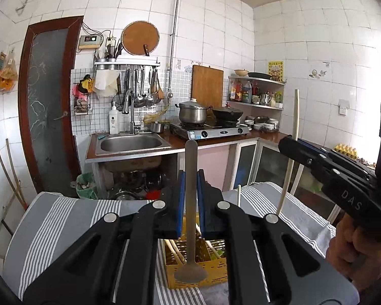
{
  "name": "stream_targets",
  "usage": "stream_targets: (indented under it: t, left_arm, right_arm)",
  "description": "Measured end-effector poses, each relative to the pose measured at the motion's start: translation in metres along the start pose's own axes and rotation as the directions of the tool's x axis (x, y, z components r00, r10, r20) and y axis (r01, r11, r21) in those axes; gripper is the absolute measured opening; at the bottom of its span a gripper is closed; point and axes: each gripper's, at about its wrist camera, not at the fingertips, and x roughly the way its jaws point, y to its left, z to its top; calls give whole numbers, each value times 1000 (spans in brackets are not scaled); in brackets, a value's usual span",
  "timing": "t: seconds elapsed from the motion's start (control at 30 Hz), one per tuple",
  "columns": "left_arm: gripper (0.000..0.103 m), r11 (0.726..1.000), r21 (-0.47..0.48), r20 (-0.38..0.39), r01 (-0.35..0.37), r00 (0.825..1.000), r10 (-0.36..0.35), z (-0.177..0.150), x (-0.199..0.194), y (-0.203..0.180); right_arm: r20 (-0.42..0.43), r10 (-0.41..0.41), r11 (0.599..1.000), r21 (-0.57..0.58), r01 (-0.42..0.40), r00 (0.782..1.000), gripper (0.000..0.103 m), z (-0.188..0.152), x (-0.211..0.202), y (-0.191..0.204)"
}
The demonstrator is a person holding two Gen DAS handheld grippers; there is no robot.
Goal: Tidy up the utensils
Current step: 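Lift the spoon and chopstick and carry both over the yellow holder, then lower the spoon and chopstick into the yellow holder and open both tools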
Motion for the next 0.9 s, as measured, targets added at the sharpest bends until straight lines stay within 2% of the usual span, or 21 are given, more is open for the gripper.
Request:
stream_targets:
  t: [0.27, 0.5, 0.63, 0.73, 0.9]
  left_arm:
    - [8, 1000, 9, -18, 13, 1000, -13, -5, 11, -2]
    - [8, 1000, 8, -5, 28, 1000, -28, -9, 16, -1]
    - [8, 1000, 2, 8, -1, 1000, 1, -10, 28, 3]
    - [8, 1000, 4, -12, -23, 1000, 24, -13, 43, 7]
    - [8, 999, -45, 1, -20, 1000, 20, -13, 59, 22]
  right_arm:
    - [-2, -14, 1000, -1, 14, 1000, 5, 1, -1, 4]
    - [42, -1, 1000, -10, 1, 999, 5, 0, 0, 10]
    - [38, 1, 1000, -2, -1, 999, 5, -3, 5, 7]
    - [34, -1, 1000, 6, 1, 999, 5, -5, 9, 5]
    - [85, -11, 1000, 21, 10, 996, 6, -13, 17, -3]
